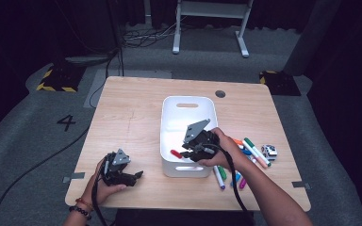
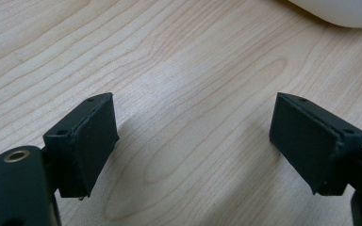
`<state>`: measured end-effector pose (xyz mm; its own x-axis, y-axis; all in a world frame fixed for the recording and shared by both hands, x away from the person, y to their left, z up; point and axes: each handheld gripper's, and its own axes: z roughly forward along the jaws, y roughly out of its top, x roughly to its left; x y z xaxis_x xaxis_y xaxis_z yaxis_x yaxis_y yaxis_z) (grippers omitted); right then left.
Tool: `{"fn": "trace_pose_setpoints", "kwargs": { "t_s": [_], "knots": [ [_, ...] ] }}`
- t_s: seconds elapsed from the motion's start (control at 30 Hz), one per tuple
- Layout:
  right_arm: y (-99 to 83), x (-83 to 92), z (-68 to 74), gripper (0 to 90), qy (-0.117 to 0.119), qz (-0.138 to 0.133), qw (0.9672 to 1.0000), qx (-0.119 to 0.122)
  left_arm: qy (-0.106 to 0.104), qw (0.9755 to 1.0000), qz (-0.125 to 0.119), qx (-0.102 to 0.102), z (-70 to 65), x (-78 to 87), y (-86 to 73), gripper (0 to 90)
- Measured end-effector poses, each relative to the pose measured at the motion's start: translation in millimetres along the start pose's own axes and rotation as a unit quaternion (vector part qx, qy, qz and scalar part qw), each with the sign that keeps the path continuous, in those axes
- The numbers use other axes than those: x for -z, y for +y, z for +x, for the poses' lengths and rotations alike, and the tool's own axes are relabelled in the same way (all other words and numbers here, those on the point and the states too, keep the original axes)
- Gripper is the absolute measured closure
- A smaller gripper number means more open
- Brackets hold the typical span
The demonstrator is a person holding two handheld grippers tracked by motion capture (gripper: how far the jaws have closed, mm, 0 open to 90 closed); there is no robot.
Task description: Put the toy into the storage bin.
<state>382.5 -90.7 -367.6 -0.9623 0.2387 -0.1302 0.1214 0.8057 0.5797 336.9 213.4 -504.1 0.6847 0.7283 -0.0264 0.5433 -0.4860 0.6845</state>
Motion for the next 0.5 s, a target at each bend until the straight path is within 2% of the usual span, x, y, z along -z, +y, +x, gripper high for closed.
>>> {"fn": "trace_pose_setpoints", "kwargs": {
  "t_s": [0.07, 0.2, 0.3, 0.33, 0.37, 0.4, 0.5],
  "knots": [
    [-2.4, 2.7, -0.7, 65.8, -0.01, -0.002, 0.9999, 0.0, 0.0, 1.0, 0.0, 0.0, 0.0, 0.1, 0.0, 15.9],
    [-11.7, 16.3, -3.6, 62.4, -0.021, -0.039, 0.9989, -0.018, 0.0, 1.0, 0.0, 0.001, -0.2, 0.0, -0.1, 16.0],
    [-24.9, 34.6, -4.6, 59.3, -0.039, -0.078, 0.9954, -0.04, 0.002, 1.0, -0.002, 0.001, -0.4, 0.2, -0.4, 16.0],
    [-28.7, 38.6, -4.7, 59.0, -0.041, -0.089, 0.9943, -0.042, 0.0, 1.0, -0.001, 0.002, -0.4, 0.1, -0.4, 16.0],
    [-33.4, 43.4, -4.5, 57.6, -0.049, -0.099, 0.9927, -0.047, 0.0, 1.0, -0.001, 0.001, -0.4, 0.0, -0.4, 16.0],
    [-39.0, 48.8, -4.6, 55.2, -0.067, -0.108, 0.9908, -0.048, 0.0, 1.0, -0.001, 0.001, -0.4, 0.0, -0.4, 16.0],
    [-52.7, 60.8, -4.7, 53.1, -0.085, -0.132, 0.9861, -0.054, 0.001, 1.0, -0.001, 0.001, -0.5, 0.2, -0.4, 16.0]
  ]
}}
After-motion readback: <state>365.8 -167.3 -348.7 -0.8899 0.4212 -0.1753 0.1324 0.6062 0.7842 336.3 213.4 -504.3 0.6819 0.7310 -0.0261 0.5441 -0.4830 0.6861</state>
